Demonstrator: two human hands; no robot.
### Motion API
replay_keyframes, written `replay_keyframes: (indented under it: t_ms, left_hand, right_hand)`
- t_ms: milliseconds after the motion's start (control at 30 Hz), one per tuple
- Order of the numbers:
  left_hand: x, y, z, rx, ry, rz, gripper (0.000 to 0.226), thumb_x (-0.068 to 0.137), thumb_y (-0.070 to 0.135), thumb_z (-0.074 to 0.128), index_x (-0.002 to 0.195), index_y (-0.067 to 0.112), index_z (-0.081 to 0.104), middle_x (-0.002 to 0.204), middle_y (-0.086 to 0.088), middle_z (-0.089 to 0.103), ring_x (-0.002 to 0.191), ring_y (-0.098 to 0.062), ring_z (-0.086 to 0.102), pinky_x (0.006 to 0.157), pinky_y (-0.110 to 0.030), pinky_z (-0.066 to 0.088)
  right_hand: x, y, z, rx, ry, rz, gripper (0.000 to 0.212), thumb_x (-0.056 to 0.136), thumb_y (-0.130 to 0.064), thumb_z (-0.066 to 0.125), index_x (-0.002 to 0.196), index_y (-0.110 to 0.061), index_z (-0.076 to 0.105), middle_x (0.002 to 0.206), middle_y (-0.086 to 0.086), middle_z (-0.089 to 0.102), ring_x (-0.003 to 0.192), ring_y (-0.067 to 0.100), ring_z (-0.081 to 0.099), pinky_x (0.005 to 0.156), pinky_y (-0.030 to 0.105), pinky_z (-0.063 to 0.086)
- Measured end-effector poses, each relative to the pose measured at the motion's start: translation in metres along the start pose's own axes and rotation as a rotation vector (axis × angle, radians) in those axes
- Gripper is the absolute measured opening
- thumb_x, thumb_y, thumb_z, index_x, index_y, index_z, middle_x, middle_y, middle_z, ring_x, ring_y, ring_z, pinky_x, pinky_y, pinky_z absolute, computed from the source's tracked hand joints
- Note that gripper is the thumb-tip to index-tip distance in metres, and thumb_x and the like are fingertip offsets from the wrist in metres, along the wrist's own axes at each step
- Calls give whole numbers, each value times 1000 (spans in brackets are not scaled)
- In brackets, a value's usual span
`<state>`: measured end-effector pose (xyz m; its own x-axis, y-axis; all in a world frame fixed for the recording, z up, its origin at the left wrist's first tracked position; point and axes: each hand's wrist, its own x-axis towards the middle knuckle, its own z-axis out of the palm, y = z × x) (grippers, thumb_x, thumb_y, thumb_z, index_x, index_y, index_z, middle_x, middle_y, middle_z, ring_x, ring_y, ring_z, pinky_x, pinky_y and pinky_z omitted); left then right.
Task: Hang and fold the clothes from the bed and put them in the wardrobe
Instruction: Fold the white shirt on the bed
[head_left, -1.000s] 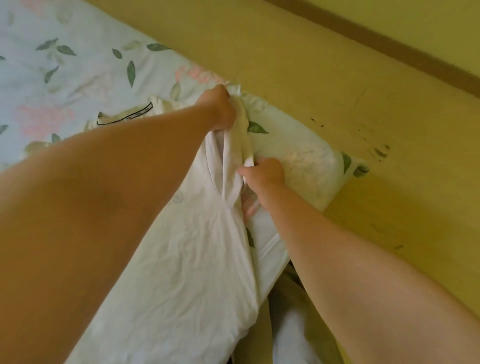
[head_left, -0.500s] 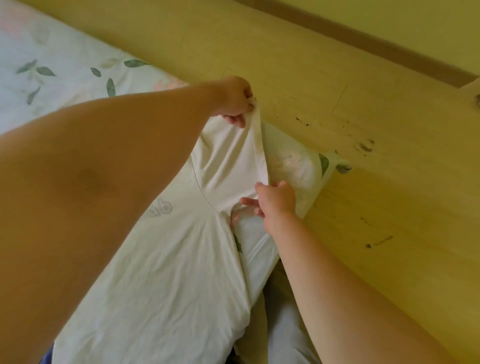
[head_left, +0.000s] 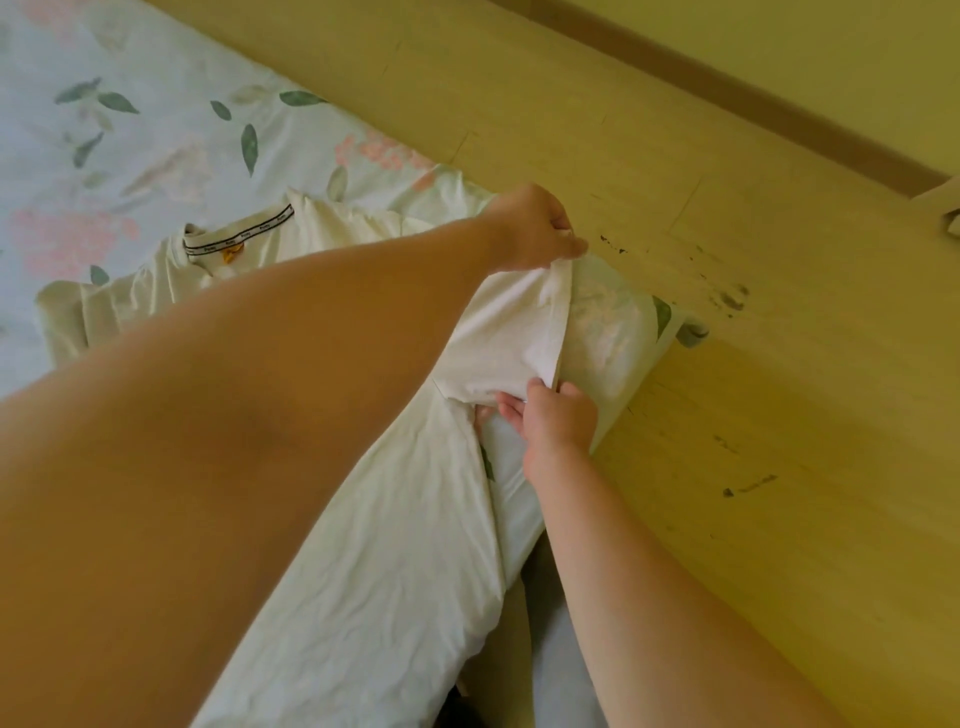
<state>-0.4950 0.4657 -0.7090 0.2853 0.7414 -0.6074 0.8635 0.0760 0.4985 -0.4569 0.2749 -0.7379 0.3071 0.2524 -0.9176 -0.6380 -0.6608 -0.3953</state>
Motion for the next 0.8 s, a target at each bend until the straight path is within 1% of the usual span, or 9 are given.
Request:
replay_keyframes:
  t_ms: [100, 167, 233, 300, 367, 500, 600, 733, 800]
  left_hand:
    - [-19, -7, -13, -198, 175, -60, 34, 84, 53, 75, 83, 20, 68, 78, 4, 71, 77, -12, 69, 71, -30, 58]
    - [-38, -20, -24, -449, 324, -111, 19, 83, 30, 79, 78, 18, 65, 73, 4, 67, 72, -14, 68, 72, -33, 62]
    - [-64, -42, -34, -732, 469, -181, 14, 77, 3, 67, 76, 16, 65, 65, 5, 66, 67, -13, 67, 72, -35, 64]
    - [-95, -74, -39, -907, 600, -257, 20, 70, -2, 53, 75, 15, 62, 55, 9, 63, 54, -6, 61, 56, -24, 57]
    - [-126, -112, -38, -951, 728, -348, 22, 66, 0, 49, 78, 17, 58, 56, 10, 59, 51, -5, 56, 49, -21, 48]
    - [-172, -191, -23, -829, 843, -533, 29, 70, 2, 55, 91, 22, 56, 92, 3, 58, 72, -14, 57, 54, -26, 49]
    - [-192, -240, -12, -679, 720, -667, 39, 79, 9, 63, 115, 22, 54, 122, -3, 51, 86, -18, 60, 57, -29, 49]
    - [-220, -287, 2, -496, 676, -743, 44, 83, 5, 53, 126, 16, 52, 132, -5, 44, 94, -24, 60, 62, -30, 49]
    - [-237, -311, 6, -460, 693, -789, 41, 88, 7, 52, 128, 13, 51, 136, -7, 42, 95, -24, 57, 75, -34, 53]
  right_hand:
    - [-14, 8, 0, -208, 6, -181, 12, 98, -8, 51, 91, -4, 60, 85, 14, 70, 65, 20, 75, 63, 36, 63]
    - [-26, 19, 1, -514, 30, -446, 22, 97, -15, 54, 76, -11, 56, 73, 5, 69, 63, 16, 69, 63, 29, 56]
    - [-43, 32, 6, -747, 41, -757, 27, 96, -18, 58, 70, -18, 54, 65, -8, 60, 60, 9, 53, 54, 11, 37]
    - [-60, 49, 12, -931, -3, -1020, 15, 93, -15, 60, 82, -20, 69, 74, -10, 59, 70, 11, 53, 54, 12, 33]
    - [-72, 71, 21, -1123, -85, -1193, 20, 88, -12, 64, 102, -17, 77, 95, 0, 65, 85, 19, 59, 62, 26, 47]
    - [-80, 111, 47, -1525, -357, -1188, 23, 95, -21, 57, 113, -16, 70, 110, 5, 61, 95, 27, 61, 80, 37, 47]
    - [-75, 127, 68, -1888, -525, -994, 25, 98, -21, 50, 121, -17, 61, 122, 7, 58, 111, 31, 60, 100, 44, 45]
    - [-72, 135, 87, -2066, -481, -982, 28, 96, -21, 51, 122, -17, 61, 123, 9, 59, 112, 32, 63, 84, 38, 48]
    - [-74, 140, 101, -2037, -472, -1031, 27, 95, -17, 49, 121, -17, 57, 123, 9, 55, 110, 33, 60, 77, 36, 42]
